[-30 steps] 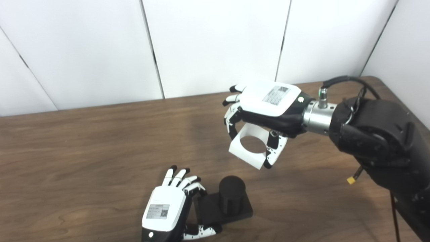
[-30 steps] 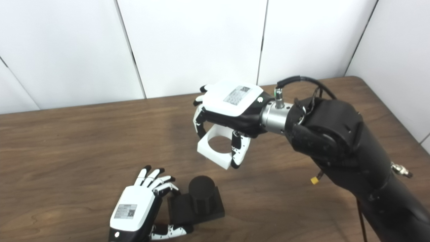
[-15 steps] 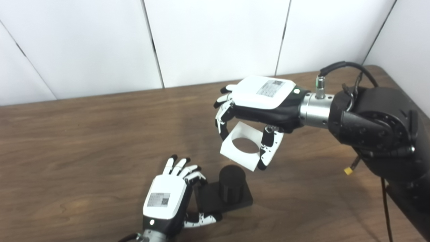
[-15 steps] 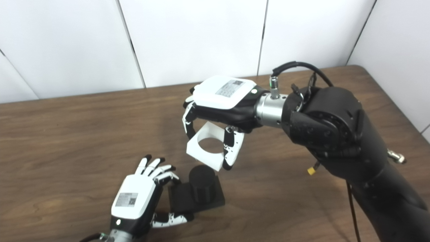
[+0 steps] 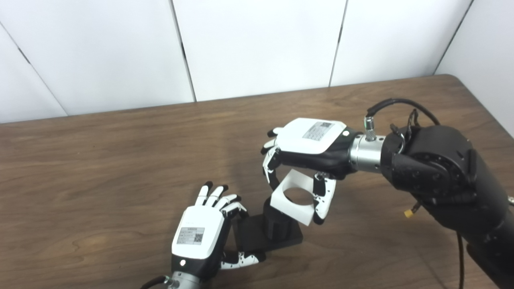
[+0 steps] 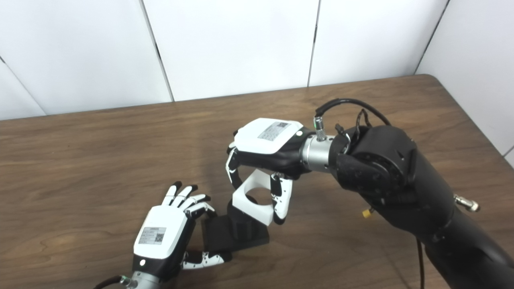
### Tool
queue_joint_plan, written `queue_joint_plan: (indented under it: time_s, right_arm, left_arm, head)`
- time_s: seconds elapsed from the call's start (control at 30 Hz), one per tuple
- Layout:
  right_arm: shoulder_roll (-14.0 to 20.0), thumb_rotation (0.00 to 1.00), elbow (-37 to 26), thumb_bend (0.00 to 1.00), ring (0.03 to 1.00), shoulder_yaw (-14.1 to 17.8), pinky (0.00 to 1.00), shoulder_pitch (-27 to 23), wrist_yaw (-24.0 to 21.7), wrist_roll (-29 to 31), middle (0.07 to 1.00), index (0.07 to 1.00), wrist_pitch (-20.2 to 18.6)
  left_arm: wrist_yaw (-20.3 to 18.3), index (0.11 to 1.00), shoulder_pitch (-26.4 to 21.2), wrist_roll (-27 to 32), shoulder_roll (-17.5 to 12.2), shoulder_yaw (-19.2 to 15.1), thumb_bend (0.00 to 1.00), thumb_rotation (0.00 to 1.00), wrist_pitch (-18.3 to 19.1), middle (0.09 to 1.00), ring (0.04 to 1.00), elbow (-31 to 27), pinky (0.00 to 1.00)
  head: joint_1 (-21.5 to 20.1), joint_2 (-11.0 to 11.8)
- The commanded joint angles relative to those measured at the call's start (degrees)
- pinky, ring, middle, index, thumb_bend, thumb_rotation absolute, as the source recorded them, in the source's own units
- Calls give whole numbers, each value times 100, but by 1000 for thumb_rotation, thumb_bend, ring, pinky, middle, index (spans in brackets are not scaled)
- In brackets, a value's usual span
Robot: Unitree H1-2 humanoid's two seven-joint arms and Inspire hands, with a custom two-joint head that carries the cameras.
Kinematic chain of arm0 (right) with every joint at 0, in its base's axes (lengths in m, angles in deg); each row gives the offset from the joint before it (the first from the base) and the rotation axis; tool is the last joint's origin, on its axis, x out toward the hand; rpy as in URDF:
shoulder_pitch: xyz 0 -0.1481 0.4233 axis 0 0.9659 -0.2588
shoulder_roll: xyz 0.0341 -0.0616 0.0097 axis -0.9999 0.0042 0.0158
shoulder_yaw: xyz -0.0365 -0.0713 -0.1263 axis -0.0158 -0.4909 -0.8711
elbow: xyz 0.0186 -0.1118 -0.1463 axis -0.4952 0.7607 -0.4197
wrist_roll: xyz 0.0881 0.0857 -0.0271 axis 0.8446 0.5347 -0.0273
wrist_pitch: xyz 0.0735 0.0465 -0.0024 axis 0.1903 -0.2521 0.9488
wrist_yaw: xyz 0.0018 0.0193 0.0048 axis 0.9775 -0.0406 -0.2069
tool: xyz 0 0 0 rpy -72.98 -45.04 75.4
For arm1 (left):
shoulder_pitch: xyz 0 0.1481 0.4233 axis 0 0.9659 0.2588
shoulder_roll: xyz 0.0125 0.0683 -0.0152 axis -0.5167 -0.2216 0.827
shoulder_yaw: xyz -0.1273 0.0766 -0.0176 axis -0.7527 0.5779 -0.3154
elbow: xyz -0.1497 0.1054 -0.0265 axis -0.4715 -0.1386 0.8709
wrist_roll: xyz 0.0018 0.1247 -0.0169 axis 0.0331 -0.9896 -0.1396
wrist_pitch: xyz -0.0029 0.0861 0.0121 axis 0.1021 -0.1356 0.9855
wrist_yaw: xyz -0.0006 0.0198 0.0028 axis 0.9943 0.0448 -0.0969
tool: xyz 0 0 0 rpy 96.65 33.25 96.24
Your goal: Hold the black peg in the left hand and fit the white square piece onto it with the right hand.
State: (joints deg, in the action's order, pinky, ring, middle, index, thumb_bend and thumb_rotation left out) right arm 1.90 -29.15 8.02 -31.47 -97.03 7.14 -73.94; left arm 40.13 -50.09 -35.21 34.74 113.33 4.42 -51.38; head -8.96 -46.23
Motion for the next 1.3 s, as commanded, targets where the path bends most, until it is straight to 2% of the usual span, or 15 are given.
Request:
queue_joint_plan:
  time_s: [0.0,0.2,0.4,0.77,1.03,1.27]
  right_arm:
    - [16,132,-95,523,910,94,1000,-182,113,-57,770,484,112]
    - [-49,131,-93,522,920,49,1000,-175,64,-111,778,484,90]
    - [-145,131,7,522,919,50,1000,-142,200,-177,776,485,213]
    - [-375,134,-45,523,917,-33,1000,-141,129,-320,766,483,395]
    - [-532,133,-59,524,915,-117,1000,-50,85,-451,763,484,428]
    - [-556,131,0,523,916,-55,1000,149,124,-456,765,483,454]
  left_arm:
    - [-283,487,33,-193,-20,82,516,57,26,795,913,42,1000]
    - [-279,487,35,-181,7,74,517,56,16,792,908,48,1000]
    - [-291,487,47,-238,20,92,516,57,5,792,902,22,1000]
    - [-295,486,44,-239,55,83,517,57,2,789,907,25,1000]
    - [-344,486,52,-275,85,100,517,57,28,791,906,-2,1000]
    - [-349,486,59,-303,106,113,517,57,29,791,901,-33,1000]
  head:
    - [-7,-1]
    - [2,-13]
    - [12,-32]
    - [13,-69]
    - [42,-99]
    - [57,-124]
